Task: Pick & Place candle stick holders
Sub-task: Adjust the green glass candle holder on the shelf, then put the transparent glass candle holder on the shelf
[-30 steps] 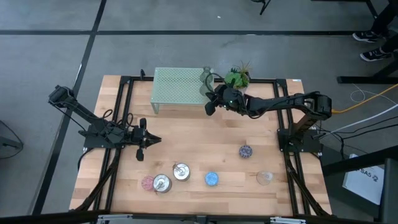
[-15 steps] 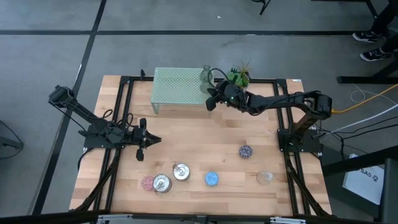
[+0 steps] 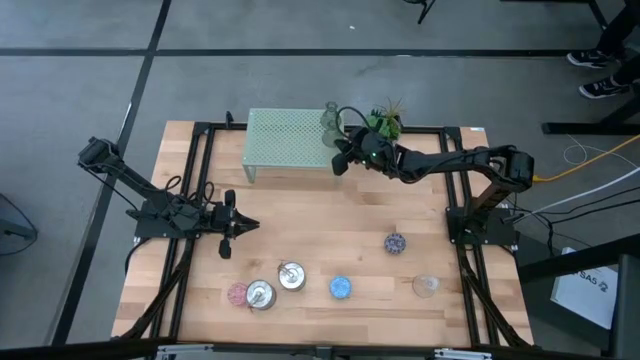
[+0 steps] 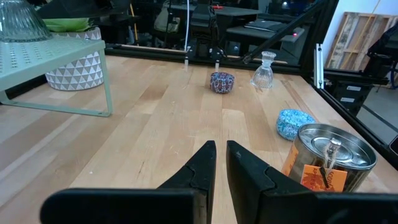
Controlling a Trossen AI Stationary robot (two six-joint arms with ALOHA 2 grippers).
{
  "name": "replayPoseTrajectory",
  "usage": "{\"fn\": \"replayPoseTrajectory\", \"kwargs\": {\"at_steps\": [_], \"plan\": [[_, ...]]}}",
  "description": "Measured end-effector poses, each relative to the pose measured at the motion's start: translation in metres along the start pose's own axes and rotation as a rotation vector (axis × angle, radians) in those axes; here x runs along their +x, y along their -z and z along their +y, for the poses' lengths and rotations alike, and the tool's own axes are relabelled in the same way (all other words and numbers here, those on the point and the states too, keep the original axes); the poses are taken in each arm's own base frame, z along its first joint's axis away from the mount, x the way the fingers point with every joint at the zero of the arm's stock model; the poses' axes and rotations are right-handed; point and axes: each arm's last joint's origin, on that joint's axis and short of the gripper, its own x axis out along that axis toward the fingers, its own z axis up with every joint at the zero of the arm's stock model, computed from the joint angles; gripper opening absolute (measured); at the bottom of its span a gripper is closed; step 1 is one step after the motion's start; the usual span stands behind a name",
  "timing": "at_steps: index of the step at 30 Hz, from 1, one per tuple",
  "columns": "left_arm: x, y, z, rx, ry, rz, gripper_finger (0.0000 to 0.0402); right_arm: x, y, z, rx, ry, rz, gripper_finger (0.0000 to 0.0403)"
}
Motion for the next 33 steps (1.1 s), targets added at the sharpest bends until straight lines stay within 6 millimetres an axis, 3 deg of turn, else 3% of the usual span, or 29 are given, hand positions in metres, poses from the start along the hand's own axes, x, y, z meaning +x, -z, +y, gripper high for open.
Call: {"fn": "replayPoseTrajectory", "kwargs": {"at_steps": [7,15,23,29,33], "plan": [[0.000,0.000,0.000,0.000,0.000,0.000,0.0031,-0.007,0.008,0.019,-0.024,-0.090,0.044,0.0018],[0.000,0.000,0.000,0.000,0.000,0.000,0.0031,-0.035,0.019,0.065,-0.051,-0.238,0.068,0.0018],[0.000,0.000,0.000,0.000,0.000,0.000,0.0031,-0.070,0.051,0.110,-0.043,-0.406,0.228,0.0018],[0.000,0.000,0.000,0.000,0.000,0.000,0.0031,-0.088,0.079,0.129,-0.096,-0.439,0.351,0.0018],[0.000,0.000,0.000,0.000,0.000,0.000,0.0031,-0.098,0.085,0.139,-0.217,-0.527,0.346,0.0018]]}}
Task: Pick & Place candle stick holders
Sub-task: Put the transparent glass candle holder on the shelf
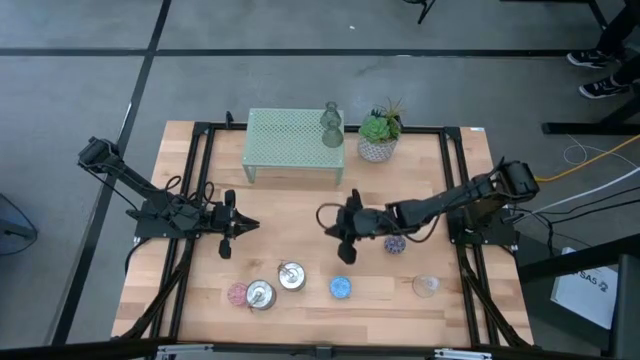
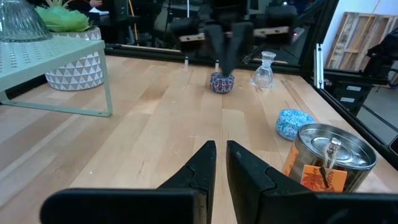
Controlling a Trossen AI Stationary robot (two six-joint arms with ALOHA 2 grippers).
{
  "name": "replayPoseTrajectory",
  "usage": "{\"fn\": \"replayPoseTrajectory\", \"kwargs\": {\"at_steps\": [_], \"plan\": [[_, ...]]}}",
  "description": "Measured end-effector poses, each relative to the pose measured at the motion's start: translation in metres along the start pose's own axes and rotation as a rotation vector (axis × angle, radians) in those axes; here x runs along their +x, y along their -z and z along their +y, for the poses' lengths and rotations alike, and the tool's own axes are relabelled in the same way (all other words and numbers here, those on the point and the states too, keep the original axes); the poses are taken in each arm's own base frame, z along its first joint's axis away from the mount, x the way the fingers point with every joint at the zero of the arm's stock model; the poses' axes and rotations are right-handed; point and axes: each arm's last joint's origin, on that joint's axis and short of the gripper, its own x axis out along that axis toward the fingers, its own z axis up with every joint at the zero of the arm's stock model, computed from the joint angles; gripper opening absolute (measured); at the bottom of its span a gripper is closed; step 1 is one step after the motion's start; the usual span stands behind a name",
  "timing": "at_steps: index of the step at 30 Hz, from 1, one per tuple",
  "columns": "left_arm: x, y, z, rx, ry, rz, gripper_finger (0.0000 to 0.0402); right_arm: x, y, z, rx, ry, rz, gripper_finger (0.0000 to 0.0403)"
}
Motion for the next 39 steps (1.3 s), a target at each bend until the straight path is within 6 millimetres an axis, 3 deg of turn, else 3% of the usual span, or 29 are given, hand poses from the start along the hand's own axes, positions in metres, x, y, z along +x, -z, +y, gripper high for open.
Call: {"fn": "replayPoseTrajectory", "kwargs": {"at_steps": [12,18,23,30,33,36,39], "plan": [[0.000,0.000,0.000,0.000,0.000,0.001,0.0031,-0.005,0.001,0.024,-0.059,-0.207,-0.016,0.0019],[0.000,0.000,0.000,0.000,0.000,0.000,0.0031,-0.005,0.007,0.025,0.080,-0.226,0.060,0.0033],[0.000,0.000,0.000,0.000,0.000,0.000,0.0031,-0.005,0.011,0.024,0.086,-0.226,0.111,0.0076],[0.000,0.000,0.000,0.000,0.000,0.000,0.0031,-0.005,0.011,0.024,0.087,-0.227,0.112,0.0179],[0.000,0.000,0.000,0.000,0.000,0.000,0.0031,-0.006,0.012,0.026,0.079,-0.318,0.158,0.0214],[0.000,0.000,0.000,0.000,0.000,0.000,0.0031,-0.011,0.011,0.028,0.084,-0.409,0.219,0.0227],[0.000,0.000,0.000,0.000,0.000,0.000,0.0031,-0.020,0.004,0.030,0.086,-0.384,0.316,0.0226]]}}
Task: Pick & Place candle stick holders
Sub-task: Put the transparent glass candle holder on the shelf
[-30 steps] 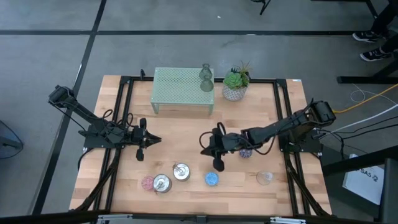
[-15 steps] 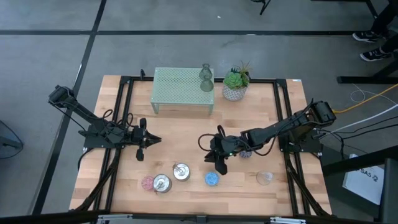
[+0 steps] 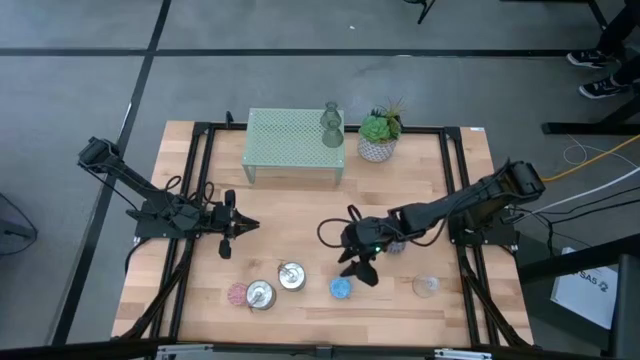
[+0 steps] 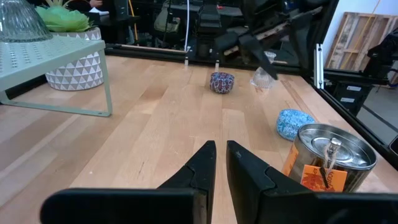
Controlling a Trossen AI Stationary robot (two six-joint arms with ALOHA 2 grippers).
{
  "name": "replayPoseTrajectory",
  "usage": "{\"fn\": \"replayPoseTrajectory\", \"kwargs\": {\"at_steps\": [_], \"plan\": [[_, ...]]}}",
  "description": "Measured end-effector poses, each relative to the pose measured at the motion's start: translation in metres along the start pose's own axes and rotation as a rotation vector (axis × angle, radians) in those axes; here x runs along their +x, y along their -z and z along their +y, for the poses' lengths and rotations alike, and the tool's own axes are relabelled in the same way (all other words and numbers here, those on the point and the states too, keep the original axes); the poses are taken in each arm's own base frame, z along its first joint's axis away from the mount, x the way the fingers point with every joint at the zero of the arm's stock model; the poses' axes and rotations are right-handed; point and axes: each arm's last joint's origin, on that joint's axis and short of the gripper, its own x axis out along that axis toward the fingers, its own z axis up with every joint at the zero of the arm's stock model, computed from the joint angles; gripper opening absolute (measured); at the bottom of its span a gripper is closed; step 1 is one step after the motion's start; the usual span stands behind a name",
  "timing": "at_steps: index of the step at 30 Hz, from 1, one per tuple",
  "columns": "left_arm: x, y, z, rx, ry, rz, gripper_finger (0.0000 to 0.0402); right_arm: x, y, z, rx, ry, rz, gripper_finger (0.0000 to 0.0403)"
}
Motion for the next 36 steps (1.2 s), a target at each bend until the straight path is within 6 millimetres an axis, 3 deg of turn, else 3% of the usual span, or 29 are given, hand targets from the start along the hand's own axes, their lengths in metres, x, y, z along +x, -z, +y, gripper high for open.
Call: {"fn": "replayPoseTrajectory", "kwargs": {"at_steps": [8,14,25,36], "plan": [[0.000,0.000,0.000,0.001,0.000,0.001,0.0031,-0.030,-0.016,0.020,0.131,0.148,0.283,0.0209],[0.000,0.000,0.000,0.000,0.000,0.001,0.0031,-0.034,-0.016,0.037,0.139,0.144,0.320,0.0207],[0.000,0.000,0.000,0.000,0.000,0.001,0.0031,-0.031,0.028,0.085,0.456,0.129,0.557,0.0207],[0.000,0.000,0.000,0.001,0.000,0.001,0.0031,-0.040,0.078,0.120,0.655,0.375,0.651,0.0207]]}}
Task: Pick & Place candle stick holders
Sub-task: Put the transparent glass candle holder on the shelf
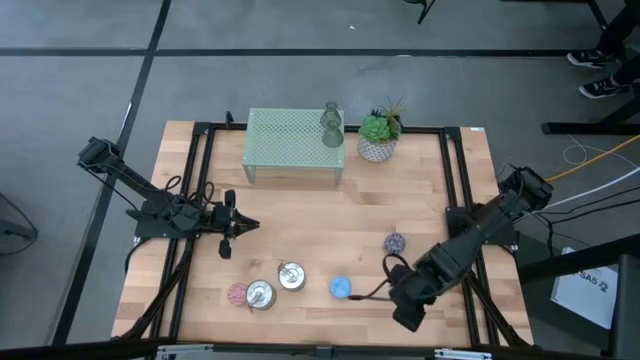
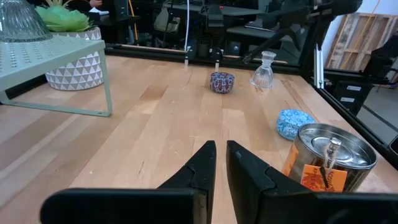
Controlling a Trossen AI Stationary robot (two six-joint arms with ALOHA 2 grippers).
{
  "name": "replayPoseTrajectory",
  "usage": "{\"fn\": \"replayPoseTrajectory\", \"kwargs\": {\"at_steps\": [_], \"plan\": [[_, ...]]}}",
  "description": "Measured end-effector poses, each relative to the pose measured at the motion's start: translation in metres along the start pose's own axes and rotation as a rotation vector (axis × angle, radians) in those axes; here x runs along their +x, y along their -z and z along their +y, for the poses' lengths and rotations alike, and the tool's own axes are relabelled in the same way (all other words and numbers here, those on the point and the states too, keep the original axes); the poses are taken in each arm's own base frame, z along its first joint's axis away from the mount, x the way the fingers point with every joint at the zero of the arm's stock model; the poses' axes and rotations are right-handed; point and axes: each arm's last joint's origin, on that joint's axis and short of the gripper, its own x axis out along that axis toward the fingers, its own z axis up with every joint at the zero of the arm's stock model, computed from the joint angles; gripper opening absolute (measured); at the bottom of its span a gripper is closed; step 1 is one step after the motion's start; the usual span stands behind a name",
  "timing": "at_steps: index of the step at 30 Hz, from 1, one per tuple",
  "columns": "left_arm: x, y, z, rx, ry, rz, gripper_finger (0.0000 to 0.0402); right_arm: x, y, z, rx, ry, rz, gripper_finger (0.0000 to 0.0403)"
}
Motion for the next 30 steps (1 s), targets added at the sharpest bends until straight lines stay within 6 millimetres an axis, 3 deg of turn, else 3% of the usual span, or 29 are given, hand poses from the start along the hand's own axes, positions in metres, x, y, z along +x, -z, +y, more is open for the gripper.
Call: {"fn": "replayPoseTrajectory", "kwargs": {"at_steps": [5,16,30], "plan": [[0.000,0.000,0.000,-0.001,0.000,0.000,0.0031,0.004,0.009,-0.005,0.025,0.083,-0.106,0.0206],[0.000,0.000,0.000,0.000,0.000,0.000,0.0031,0.003,0.018,-0.022,0.086,0.266,-0.080,0.0206],[0.000,0.000,0.000,-0.001,0.000,0.000,0.0031,0.025,0.013,-0.034,0.084,0.267,-0.085,0.0206]]}}
